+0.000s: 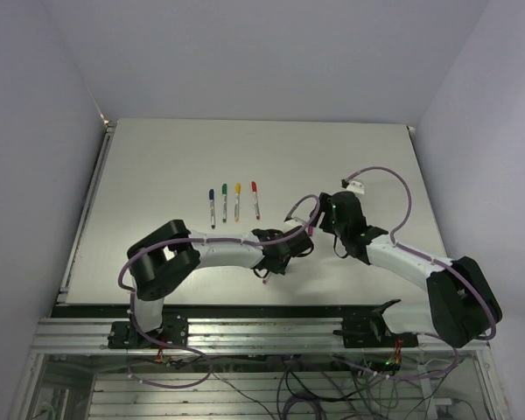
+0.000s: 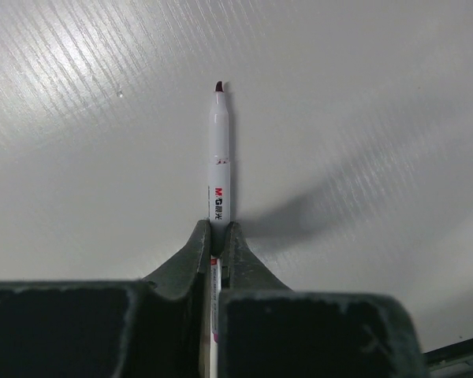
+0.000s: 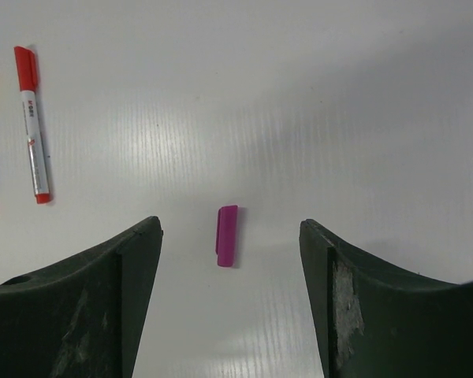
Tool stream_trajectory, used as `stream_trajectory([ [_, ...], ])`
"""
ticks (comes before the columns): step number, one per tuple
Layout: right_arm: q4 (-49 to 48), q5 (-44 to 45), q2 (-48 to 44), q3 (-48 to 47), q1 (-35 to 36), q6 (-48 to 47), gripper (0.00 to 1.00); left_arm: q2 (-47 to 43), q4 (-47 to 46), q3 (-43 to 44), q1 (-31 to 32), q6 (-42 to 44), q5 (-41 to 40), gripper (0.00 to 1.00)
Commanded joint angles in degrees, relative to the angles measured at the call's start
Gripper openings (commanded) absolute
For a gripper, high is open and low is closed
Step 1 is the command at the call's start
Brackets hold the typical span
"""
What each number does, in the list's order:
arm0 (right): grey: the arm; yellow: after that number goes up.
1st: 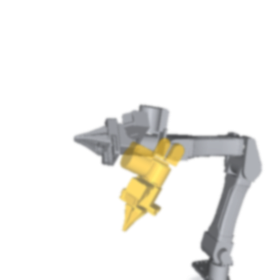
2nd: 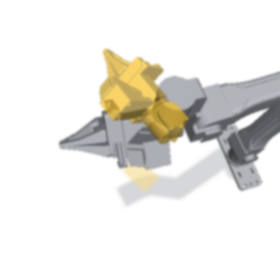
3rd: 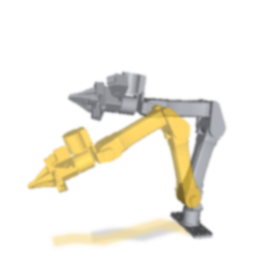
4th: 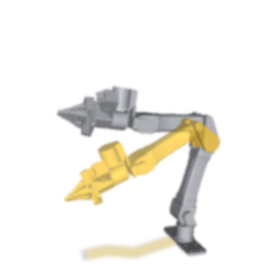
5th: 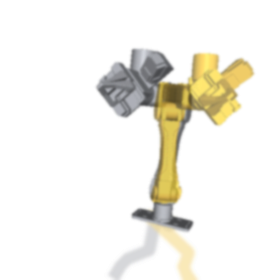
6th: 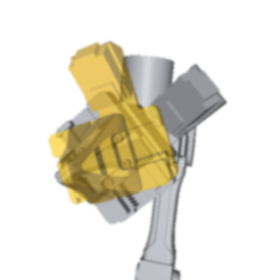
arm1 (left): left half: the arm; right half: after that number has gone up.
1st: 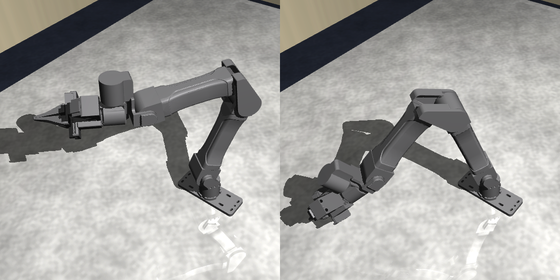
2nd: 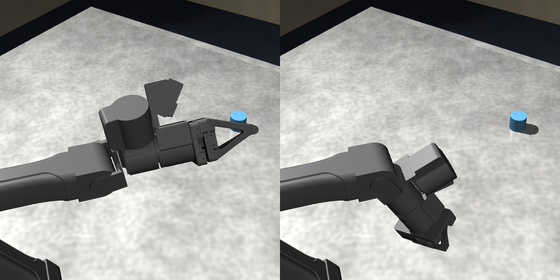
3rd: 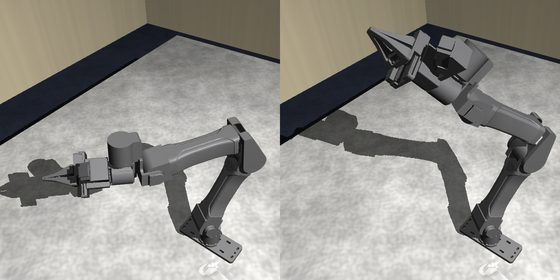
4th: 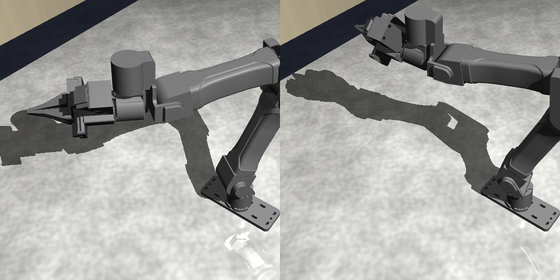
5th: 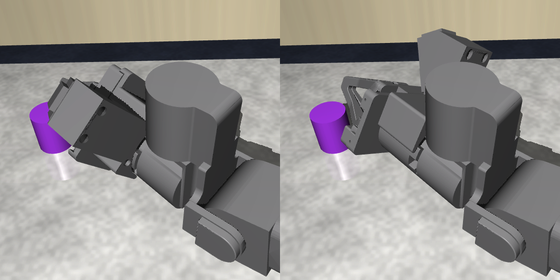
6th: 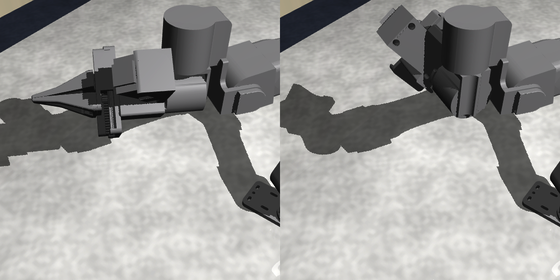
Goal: Insert the pens into the pen caps
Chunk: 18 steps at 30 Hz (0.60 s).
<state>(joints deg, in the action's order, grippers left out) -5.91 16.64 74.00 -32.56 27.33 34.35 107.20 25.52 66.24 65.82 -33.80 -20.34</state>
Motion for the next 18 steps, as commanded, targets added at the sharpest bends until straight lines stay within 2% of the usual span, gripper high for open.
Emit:
stream_trajectory([
  [1,1.23,-0.18,1.42,-1.23,-0.26,0.54,0.69,3.26,6.36,-4.84,0.01,0.78,2.77,0.07],
  [11,3.52,0.62,5.19,-3.87,2.89,-0.31,0.65,-12.88,4.21,-6.21,-0.08,-1.44,-4.80,0.07],
  [18,6.82,2.26,10.58,-7.59,4.54,-0.47,0.59,-26.01,-1.46,-10.74,-0.08,-2.87,-4.78,0.07],
])
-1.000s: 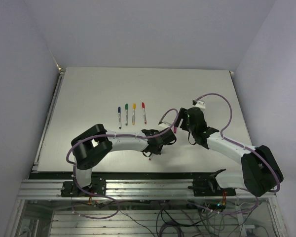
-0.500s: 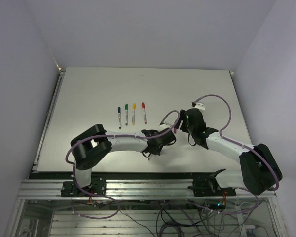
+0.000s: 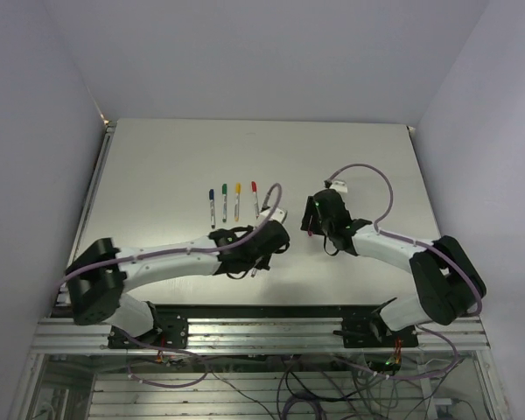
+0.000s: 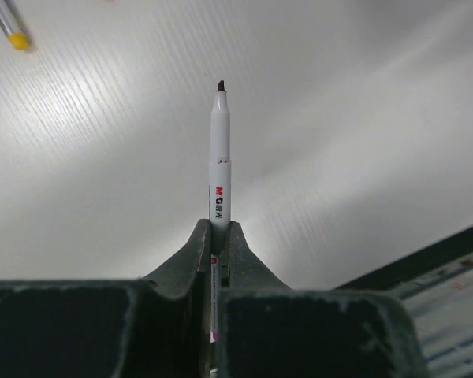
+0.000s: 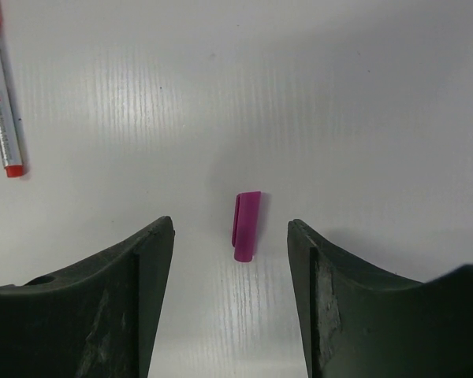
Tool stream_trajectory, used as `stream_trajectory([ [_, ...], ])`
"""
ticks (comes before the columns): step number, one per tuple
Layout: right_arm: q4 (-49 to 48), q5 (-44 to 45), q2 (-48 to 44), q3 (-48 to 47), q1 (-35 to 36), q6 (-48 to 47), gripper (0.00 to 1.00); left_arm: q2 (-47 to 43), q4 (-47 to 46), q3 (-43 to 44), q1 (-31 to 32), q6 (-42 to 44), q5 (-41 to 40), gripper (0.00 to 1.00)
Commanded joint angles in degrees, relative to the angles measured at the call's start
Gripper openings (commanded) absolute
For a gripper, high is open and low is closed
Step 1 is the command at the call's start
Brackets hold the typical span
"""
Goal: Insert the pens into the pen caps
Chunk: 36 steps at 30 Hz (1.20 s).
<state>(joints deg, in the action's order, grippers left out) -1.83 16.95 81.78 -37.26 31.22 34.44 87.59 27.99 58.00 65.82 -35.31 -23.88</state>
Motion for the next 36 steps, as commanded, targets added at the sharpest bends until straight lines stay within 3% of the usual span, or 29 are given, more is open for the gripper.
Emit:
stream_trajectory([
  [1,3.43,2.41,3.78,-3.59,0.83,-0.38,0.58,-8.02,-4.78,-3.31,-0.06,-1.65,-1.35,0.07],
  [8,5.67,4.63,7.90,-5.98,1.57,-0.24,0.56,-14.94,-8.01,-7.89,-0.12,-2.04,-2.16,0.07],
  [20,6.71,4.86,13.15,-8.49,1.56,-0.70,0.45,-15.74,-9.47,-9.96,-0.14,-2.83,-1.35,0.07],
  [23,7.44,4.35,13.87,-8.48,1.60,-0.34,0.37,-15.95,-9.76,-10.35,-0.12,-2.92,-1.59,0.07],
  [26,9.00,5.29,14.34,-8.36,2.86,0.29,0.10,-16.05,-9.79,-10.49,-0.17,-3.10,-1.87,0.07],
  [36,13.84,8.28,18.22,-9.08,7.10,2.15,0.00,-16.14,-9.86,-11.00,-0.11,-3.41,-2.22,0.07],
])
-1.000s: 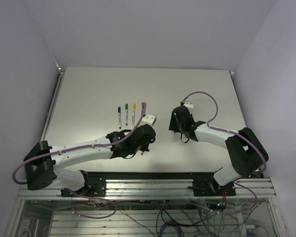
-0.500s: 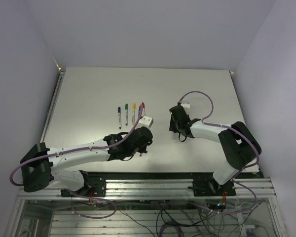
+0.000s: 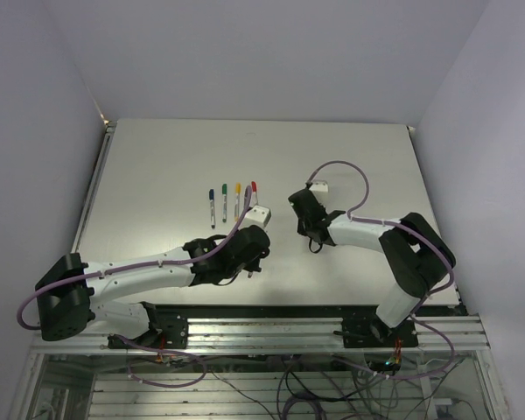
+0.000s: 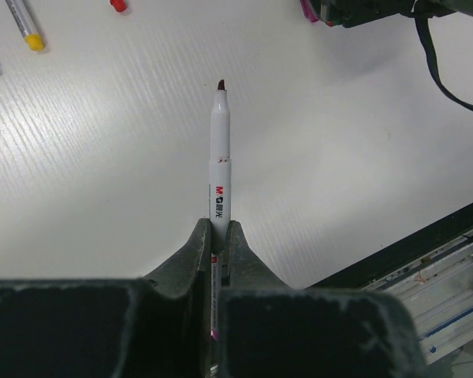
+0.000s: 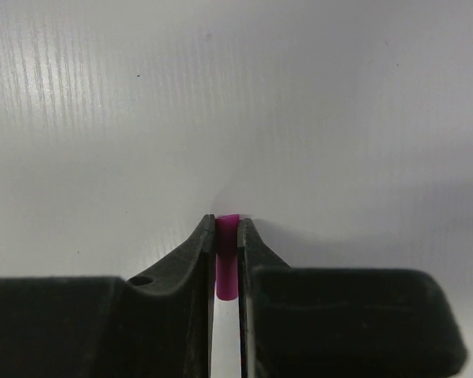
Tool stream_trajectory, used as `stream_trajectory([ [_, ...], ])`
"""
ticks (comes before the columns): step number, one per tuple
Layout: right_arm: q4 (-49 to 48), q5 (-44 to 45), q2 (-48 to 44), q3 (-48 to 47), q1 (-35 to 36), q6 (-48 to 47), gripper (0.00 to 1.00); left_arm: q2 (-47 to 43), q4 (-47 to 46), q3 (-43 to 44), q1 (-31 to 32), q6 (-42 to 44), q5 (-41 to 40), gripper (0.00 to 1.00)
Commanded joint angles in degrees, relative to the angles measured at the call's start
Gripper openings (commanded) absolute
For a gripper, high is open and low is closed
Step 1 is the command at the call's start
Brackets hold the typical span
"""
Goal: Insert the pens into the pen caps
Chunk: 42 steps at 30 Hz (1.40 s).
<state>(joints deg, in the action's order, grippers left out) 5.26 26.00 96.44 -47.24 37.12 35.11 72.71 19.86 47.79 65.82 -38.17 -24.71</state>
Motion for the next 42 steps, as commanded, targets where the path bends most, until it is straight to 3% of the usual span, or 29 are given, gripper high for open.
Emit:
stream_trajectory([
  [1,6.70,-0.65,3.38,0.75,1.27,1.33,0.00,-1.18,-1.89,-0.84,-0.16,-0.44,-1.37,0.07],
  [10,0.34,0.39,-8.64,1.37,1.32,-2.10,0.00,-4.52,-8.74,-4.97,-0.17,-0.49,-1.23,0.07],
  [19,-21.50,-8.64,-32.16,12.61,1.34,-5.17,0.00,-9.92,-32.53,-13.40,-0.08,5.59,1.64,0.07],
  [28,-36.62,-14.77,-45.74,18.94,1.29,-3.18,0.00,-8.30,-53.29,-16.92,0.09,7.99,8.06,0.07],
  [42,-62.99,-21.69,-46.60,26.79,1.30,3.15,0.00,-4.46,-66.07,-17.00,0.54,9.29,12.35,0.07],
])
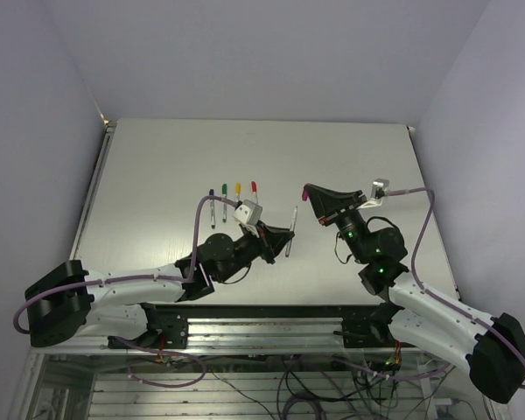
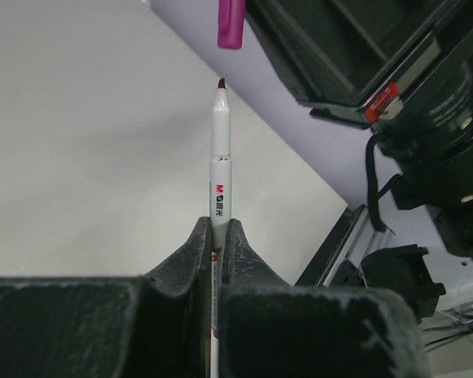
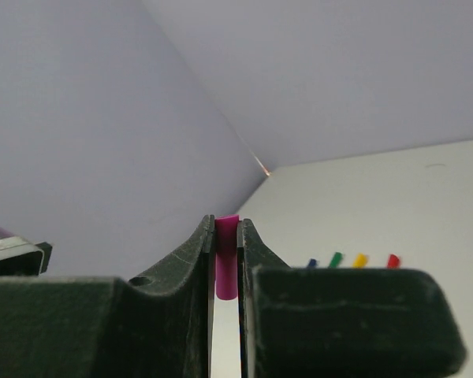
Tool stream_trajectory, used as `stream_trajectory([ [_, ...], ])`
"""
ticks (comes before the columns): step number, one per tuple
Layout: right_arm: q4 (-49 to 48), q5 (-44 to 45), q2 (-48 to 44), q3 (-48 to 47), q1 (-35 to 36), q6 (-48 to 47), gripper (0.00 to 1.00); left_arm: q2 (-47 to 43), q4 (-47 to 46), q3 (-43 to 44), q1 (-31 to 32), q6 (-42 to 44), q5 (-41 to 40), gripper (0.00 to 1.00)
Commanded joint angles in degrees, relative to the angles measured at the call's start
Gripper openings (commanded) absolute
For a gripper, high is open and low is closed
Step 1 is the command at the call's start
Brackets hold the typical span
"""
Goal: Insert the pens into the pen caps
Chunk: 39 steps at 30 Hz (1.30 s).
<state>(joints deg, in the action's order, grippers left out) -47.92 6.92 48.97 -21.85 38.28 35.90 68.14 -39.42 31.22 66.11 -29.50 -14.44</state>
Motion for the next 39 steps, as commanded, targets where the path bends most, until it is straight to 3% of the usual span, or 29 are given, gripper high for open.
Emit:
stream_trajectory([
  [1,-10.44,-2.87,1.19,1.48,0.20,2.68,0.00,0.01,-7.07,-0.49,0.25,0.62,1.93,0.07],
  [10,-14.63,-4.90,2.94,2.86,0.15,4.35,0.00,0.43,-6.20,0.09,0.25,0.87,1.61,0.07],
  [39,-11.64,-6.98,2.86,3.39,0.26,3.12,0.00,0.40,-6.28,-0.04,0.25,0.93,0.65,0.07],
])
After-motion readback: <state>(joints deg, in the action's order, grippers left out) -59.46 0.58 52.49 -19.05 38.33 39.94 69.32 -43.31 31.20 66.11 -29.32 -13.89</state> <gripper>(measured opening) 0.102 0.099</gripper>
